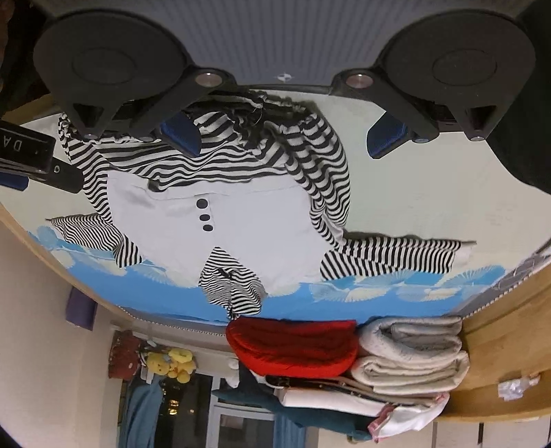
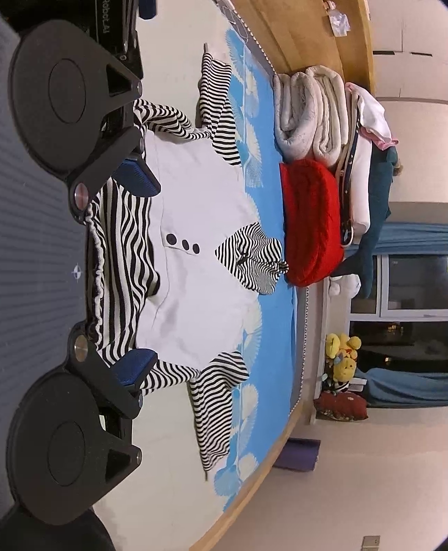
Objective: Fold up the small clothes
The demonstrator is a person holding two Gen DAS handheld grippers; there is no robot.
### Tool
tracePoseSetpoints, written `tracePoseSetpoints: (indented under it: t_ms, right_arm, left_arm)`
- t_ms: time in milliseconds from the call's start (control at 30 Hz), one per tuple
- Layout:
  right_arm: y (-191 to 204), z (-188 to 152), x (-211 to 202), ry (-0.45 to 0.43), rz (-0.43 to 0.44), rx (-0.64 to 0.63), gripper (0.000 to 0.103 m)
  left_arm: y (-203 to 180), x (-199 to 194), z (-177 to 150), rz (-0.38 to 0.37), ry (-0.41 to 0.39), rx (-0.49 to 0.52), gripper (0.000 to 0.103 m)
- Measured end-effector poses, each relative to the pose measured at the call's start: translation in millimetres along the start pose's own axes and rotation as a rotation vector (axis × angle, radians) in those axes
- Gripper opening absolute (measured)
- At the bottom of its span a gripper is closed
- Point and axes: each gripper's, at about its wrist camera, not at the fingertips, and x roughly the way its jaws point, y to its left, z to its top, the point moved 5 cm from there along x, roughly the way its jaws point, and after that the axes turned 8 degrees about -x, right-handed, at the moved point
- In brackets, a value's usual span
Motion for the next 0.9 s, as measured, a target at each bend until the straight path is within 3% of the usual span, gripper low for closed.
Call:
tracePoseSetpoints:
  t_ms: [167,900]
  right_arm:
    - [1,-5,9,0.028,0.010,0.014,0.095]
    - [1,-7,3,0.007,0.011,0.020,0.092]
  left_arm:
    - [1,-2,-3,0.001,0.001,-0.003,0.102]
    - [3,8,-7,-0.012,0.013,-0.011,0.102]
